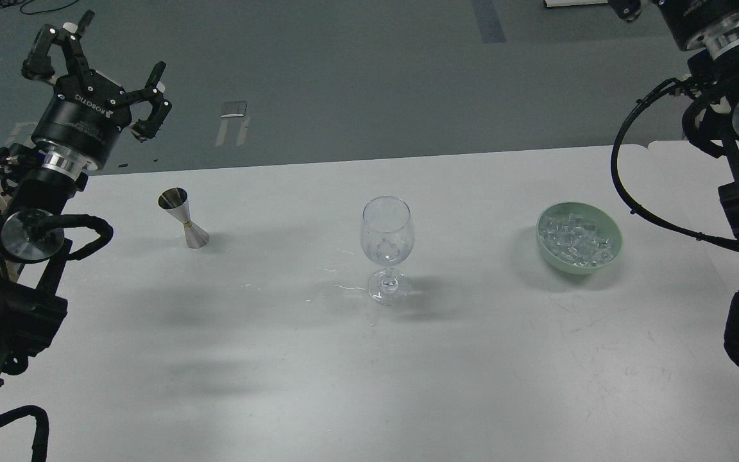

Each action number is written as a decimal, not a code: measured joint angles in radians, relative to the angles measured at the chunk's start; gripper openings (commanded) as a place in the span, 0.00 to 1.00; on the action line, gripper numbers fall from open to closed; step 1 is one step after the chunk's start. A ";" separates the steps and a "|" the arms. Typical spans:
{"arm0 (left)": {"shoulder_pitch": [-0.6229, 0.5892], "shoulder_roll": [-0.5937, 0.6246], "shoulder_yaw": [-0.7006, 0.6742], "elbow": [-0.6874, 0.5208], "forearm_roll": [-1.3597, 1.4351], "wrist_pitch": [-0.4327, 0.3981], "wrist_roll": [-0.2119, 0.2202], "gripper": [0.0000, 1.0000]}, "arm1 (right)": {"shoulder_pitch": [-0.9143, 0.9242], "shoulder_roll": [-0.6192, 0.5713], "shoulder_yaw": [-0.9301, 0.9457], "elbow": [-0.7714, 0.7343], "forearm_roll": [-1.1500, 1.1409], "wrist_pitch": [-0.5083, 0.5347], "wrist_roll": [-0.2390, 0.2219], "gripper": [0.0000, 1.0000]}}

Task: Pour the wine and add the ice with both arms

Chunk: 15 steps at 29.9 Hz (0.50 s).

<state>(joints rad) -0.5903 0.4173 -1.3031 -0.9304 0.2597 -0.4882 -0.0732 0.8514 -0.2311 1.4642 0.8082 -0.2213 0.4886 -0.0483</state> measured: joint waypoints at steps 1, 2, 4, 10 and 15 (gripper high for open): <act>0.000 -0.001 -0.003 0.000 -0.001 -0.001 0.000 0.97 | -0.002 0.011 0.001 0.001 0.006 0.000 -0.001 1.00; 0.000 -0.001 -0.003 0.000 -0.001 -0.001 0.001 0.97 | -0.003 0.018 0.003 0.001 0.009 0.000 -0.002 1.00; 0.000 -0.002 0.000 0.001 -0.001 -0.001 0.005 0.97 | -0.004 0.026 0.006 0.001 0.010 0.000 -0.002 1.00; 0.003 -0.017 0.007 0.000 -0.001 -0.001 0.014 0.98 | -0.013 0.012 0.006 0.005 0.010 0.000 -0.001 1.00; 0.012 -0.026 0.011 0.000 0.001 -0.001 0.045 0.98 | -0.019 -0.008 0.000 0.015 0.011 0.000 0.001 1.00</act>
<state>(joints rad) -0.5780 0.3909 -1.2919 -0.9305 0.2609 -0.4889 -0.0285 0.8323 -0.2394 1.4646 0.8236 -0.2106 0.4887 -0.0476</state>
